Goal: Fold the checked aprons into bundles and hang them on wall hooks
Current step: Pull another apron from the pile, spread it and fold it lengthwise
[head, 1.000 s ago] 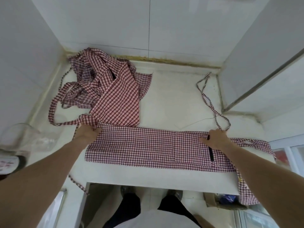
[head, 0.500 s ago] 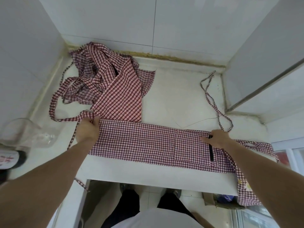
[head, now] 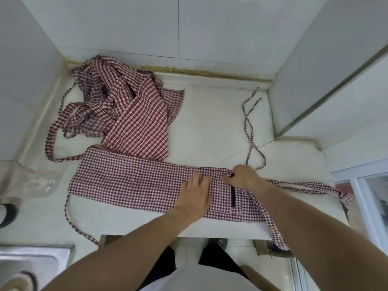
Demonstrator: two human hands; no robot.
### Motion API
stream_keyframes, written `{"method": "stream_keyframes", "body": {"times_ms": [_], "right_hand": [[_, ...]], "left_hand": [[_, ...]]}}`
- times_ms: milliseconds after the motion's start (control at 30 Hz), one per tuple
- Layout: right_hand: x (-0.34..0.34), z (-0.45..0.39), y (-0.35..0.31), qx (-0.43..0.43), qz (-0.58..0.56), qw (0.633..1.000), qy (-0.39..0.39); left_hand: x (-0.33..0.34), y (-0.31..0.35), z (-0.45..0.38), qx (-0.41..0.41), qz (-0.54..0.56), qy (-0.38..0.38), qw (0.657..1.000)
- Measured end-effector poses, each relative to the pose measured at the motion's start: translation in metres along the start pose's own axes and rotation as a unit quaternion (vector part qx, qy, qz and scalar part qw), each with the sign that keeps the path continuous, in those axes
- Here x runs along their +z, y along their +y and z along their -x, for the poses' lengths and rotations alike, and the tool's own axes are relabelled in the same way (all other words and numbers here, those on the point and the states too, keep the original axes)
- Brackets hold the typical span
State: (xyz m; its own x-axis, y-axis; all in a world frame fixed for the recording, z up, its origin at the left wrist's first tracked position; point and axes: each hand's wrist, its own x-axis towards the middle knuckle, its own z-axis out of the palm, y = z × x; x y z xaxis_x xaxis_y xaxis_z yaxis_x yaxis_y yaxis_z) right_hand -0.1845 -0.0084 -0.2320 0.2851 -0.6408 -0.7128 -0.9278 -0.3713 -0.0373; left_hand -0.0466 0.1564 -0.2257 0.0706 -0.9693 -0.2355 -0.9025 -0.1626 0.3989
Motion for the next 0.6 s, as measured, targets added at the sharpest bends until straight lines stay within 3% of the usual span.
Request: {"method": "stream_keyframes", "body": {"times_ms": [67,233,333,500,600], "right_hand": [[0.005,0.007,-0.003,-0.017,0.005,0.999,0.042],[0.009,0.02,0.007,-0.057,-0.034,0.993,0.094],[0.005,0.026,0.02,-0.082,-0.078,0.992,0.051],[0.012,0.029,0.053,-0.021,-0.167,0.984,0.054],[0.02,0.026,0.059,0.016,-0.211,0.975,0.072]], "left_hand": [[0.013,0.021,-0.003,-0.006,-0.111,-0.13,0.985],[0.011,0.035,-0.023,-0.1,-0.105,-0.203,0.968],[0.01,0.033,-0.025,-0.116,-0.121,-0.221,0.961],[0.011,0.047,-0.026,-0.123,-0.143,-0.196,0.962],[0.014,0.056,-0.021,-0.064,-0.164,-0.156,0.972]]}}
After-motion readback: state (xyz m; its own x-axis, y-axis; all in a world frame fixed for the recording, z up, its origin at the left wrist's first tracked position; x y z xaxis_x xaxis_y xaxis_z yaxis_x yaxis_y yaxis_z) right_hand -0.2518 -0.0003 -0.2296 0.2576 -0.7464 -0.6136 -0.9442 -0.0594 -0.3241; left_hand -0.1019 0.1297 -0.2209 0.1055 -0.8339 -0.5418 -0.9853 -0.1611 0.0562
